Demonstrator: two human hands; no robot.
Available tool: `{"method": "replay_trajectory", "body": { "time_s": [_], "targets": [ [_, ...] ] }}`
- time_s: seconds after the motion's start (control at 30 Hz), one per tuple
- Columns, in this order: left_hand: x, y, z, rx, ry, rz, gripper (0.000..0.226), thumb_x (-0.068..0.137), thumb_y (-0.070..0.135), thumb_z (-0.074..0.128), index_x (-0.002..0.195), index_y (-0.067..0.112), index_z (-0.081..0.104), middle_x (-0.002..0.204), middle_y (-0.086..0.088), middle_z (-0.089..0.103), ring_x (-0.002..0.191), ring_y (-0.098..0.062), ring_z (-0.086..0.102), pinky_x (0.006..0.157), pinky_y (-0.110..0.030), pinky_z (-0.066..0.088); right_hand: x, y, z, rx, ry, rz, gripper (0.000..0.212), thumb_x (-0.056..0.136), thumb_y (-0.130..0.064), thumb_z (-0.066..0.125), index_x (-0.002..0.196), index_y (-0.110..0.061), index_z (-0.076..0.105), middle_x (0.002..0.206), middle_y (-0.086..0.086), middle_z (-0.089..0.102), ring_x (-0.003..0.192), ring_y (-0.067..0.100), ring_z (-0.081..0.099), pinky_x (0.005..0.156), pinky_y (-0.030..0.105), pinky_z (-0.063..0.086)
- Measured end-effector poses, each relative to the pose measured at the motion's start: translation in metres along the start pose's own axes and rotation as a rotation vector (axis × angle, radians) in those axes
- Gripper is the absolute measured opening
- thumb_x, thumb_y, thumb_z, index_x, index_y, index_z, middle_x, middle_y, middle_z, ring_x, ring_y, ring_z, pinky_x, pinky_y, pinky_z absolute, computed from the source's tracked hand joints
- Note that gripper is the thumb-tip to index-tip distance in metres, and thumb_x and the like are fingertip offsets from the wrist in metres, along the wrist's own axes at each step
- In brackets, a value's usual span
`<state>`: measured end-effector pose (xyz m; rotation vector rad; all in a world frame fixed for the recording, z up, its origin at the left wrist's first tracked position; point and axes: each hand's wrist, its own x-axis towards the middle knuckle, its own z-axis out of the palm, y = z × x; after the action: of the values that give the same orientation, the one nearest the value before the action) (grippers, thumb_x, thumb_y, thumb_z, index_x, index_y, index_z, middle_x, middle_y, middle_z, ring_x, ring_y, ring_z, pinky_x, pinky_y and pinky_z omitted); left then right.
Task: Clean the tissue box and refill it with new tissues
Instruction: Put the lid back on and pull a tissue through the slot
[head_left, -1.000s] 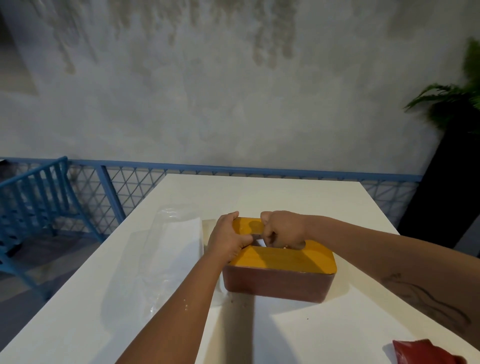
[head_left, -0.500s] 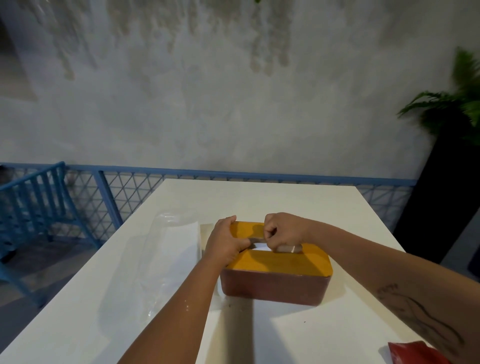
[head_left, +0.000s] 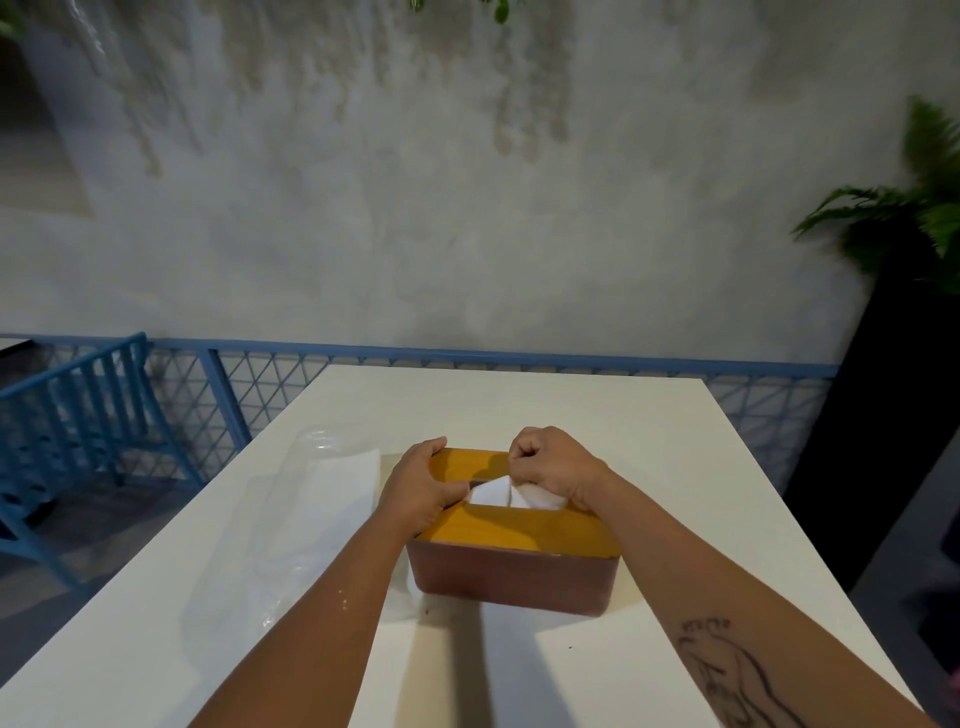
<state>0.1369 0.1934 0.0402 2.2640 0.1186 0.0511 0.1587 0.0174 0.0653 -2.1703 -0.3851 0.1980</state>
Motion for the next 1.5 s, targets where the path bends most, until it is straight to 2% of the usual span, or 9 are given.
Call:
{"method": "replay_trajectory", "body": {
  "time_s": [0.47, 0.63, 0.8, 0.97, 1.13, 1.2, 1.33, 1.43, 1.5],
  "targets": [
    [0.003, -0.005, -0.001, -0.046, -0.013, 0.029, 0.074, 0.079, 0.026, 0.071, 0.142, 0.018, 0.033, 0.146, -0.004, 0.036, 0.13, -0.025, 0.039, 0.102, -0.036, 0.038, -0.001, 0.004, -0.002, 0.348, 0.13, 0.111, 0.025, 0.074, 0.005, 0.056, 0.055, -0.011, 0.053, 0.064, 0.002, 0.049, 0.067, 0.015, 0.045, 0.057, 0.026, 0.037],
    [0.005, -0.008, -0.002, -0.043, -0.027, 0.045, 0.077, 0.077, 0.031, 0.072, 0.141, 0.018, 0.032, 0.146, -0.003, 0.036, 0.13, -0.023, 0.039, 0.103, -0.036, 0.037, -0.002, -0.002, 0.001, 0.456, 0.159, 0.144, 0.003, 0.054, -0.011, 0.056, 0.053, -0.013, 0.055, 0.062, 0.004, 0.05, 0.066, 0.017, 0.047, 0.056, 0.026, 0.038],
    [0.005, -0.009, -0.002, -0.046, -0.025, 0.051, 0.076, 0.077, 0.029, 0.072, 0.141, 0.017, 0.032, 0.146, -0.004, 0.036, 0.13, -0.023, 0.039, 0.102, -0.035, 0.037, -0.005, -0.007, 0.003, 0.436, 0.191, 0.167, 0.007, 0.065, -0.01, 0.06, 0.059, -0.012, 0.057, 0.066, 0.006, 0.052, 0.07, 0.02, 0.05, 0.062, 0.03, 0.041],
    [0.005, -0.01, -0.002, -0.068, -0.039, 0.055, 0.073, 0.08, 0.028, 0.07, 0.142, 0.018, 0.031, 0.146, -0.005, 0.035, 0.13, -0.024, 0.039, 0.103, -0.036, 0.037, -0.015, -0.014, 0.004, 0.281, 0.257, 0.174, 0.009, 0.084, -0.017, 0.064, 0.077, -0.012, 0.067, 0.085, 0.005, 0.065, 0.083, 0.02, 0.059, 0.071, 0.028, 0.049],
    [0.009, -0.014, -0.001, -0.11, -0.053, 0.043, 0.074, 0.08, 0.028, 0.069, 0.142, 0.019, 0.031, 0.146, -0.004, 0.035, 0.13, -0.024, 0.039, 0.103, -0.037, 0.037, -0.049, 0.003, -0.002, 0.289, 0.911, 0.165, 0.009, 0.089, -0.015, 0.062, 0.082, -0.01, 0.065, 0.081, -0.001, 0.064, 0.083, 0.017, 0.059, 0.069, 0.023, 0.043],
    [0.009, -0.014, -0.001, -0.11, -0.054, 0.045, 0.073, 0.08, 0.028, 0.069, 0.142, 0.019, 0.031, 0.146, -0.004, 0.034, 0.13, -0.024, 0.039, 0.102, -0.037, 0.037, -0.061, 0.016, 0.003, 0.304, 1.033, 0.241, 0.009, 0.089, -0.015, 0.061, 0.082, -0.012, 0.065, 0.085, 0.003, 0.065, 0.088, 0.023, 0.06, 0.072, 0.027, 0.042],
    [0.01, -0.014, -0.002, -0.173, -0.069, 0.029, 0.069, 0.084, 0.024, 0.065, 0.143, 0.018, 0.029, 0.147, -0.004, 0.034, 0.131, -0.025, 0.038, 0.104, -0.037, 0.036, -0.075, 0.035, 0.023, 0.243, 1.033, 0.269, 0.009, 0.093, -0.024, 0.055, 0.097, -0.021, 0.064, 0.112, 0.008, 0.063, 0.101, 0.02, 0.057, 0.081, 0.027, 0.042],
    [0.007, -0.018, -0.007, -0.425, -0.099, 0.015, 0.054, 0.095, 0.028, 0.048, 0.144, 0.019, 0.029, 0.149, -0.001, 0.033, 0.134, -0.021, 0.035, 0.103, -0.029, 0.03, -0.077, 0.037, 0.035, 0.372, 0.947, 0.327, 0.037, 0.098, -0.029, 0.045, 0.133, -0.016, 0.052, 0.14, 0.003, 0.048, 0.13, 0.022, 0.042, 0.103, 0.032, 0.033],
    [0.0, -0.023, -0.009, -0.615, -0.124, -0.041, 0.048, 0.098, 0.035, 0.037, 0.143, 0.023, 0.03, 0.148, 0.001, 0.034, 0.133, -0.021, 0.035, 0.099, -0.027, 0.029, -0.077, 0.035, 0.041, 0.476, 0.895, 0.358, 0.043, 0.1, -0.032, 0.04, 0.14, -0.018, 0.044, 0.146, 0.001, 0.042, 0.135, 0.022, 0.036, 0.108, 0.034, 0.028]
  ]
}}
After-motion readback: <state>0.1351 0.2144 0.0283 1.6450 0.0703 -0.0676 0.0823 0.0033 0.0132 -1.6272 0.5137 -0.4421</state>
